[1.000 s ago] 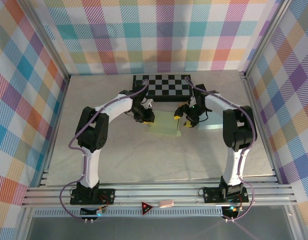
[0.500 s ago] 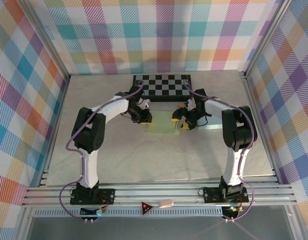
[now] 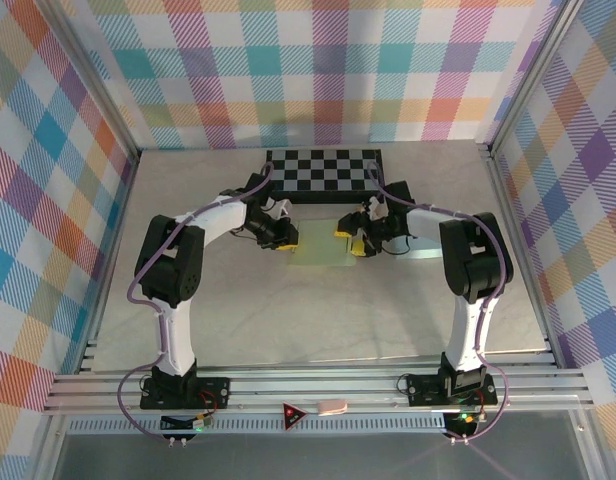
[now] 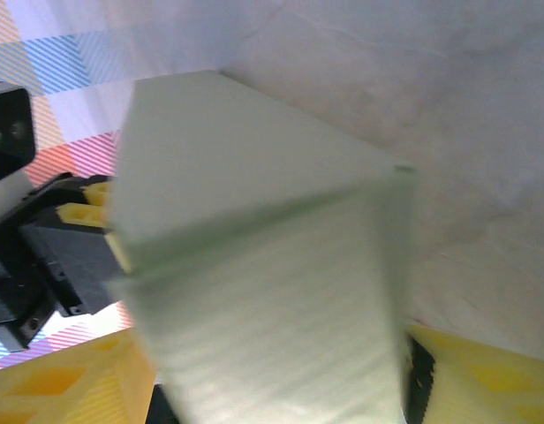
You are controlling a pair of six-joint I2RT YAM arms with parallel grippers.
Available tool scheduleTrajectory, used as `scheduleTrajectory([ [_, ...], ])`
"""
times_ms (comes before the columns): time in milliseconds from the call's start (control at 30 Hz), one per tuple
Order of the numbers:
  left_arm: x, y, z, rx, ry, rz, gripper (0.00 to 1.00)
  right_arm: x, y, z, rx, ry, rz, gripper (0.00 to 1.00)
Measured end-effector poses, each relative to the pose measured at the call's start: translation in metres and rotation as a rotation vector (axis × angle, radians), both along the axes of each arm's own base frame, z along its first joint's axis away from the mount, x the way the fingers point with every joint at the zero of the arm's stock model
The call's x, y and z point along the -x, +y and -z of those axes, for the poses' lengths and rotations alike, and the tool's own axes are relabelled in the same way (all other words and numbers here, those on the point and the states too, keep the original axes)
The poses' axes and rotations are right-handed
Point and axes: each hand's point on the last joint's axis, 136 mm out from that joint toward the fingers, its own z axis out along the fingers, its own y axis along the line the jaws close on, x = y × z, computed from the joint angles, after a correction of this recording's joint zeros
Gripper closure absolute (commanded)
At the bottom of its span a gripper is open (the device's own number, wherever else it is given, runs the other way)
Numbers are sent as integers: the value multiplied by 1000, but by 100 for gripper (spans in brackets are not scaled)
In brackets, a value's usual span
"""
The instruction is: Fold the paper box
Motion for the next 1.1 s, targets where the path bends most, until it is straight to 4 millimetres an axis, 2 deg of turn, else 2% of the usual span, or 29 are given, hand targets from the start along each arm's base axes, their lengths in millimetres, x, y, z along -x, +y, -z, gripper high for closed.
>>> scheduleTrajectory([
  [100,-1,1,-1,3,-2,-15,76,-2,8,-5,-22,0,5,35],
  [267,-2,9,-3,-36,-15,-61,63,-7,13,-12,-56,27,39,48],
  [367,-7,15,-17,-58,-69,-98,56,-9,14,-12,-68,65,66,52],
  [467,-13,21,-54,-42,-207,-137,36,-11,15,-14,-83,116,98,55],
  [533,-19,23,-95,-5,-340,-163,23,-10,16,-16,-96,167,118,55],
  [633,-29,21,-155,84,-518,-190,22,-6,17,-20,-109,265,143,55],
  [733,-32,10,-196,172,-652,-156,22,0,16,-24,-109,387,165,54],
  [833,-18,-9,-202,136,-724,-19,23,14,13,-26,-114,539,184,54],
  [967,33,-55,-194,31,-797,305,19,33,5,-30,-104,715,213,53],
  [1033,64,-68,-184,-18,-829,477,10,43,0,-31,-84,796,224,53],
  [1100,85,-63,-172,-65,-856,591,2,49,-5,-33,-65,842,228,53],
])
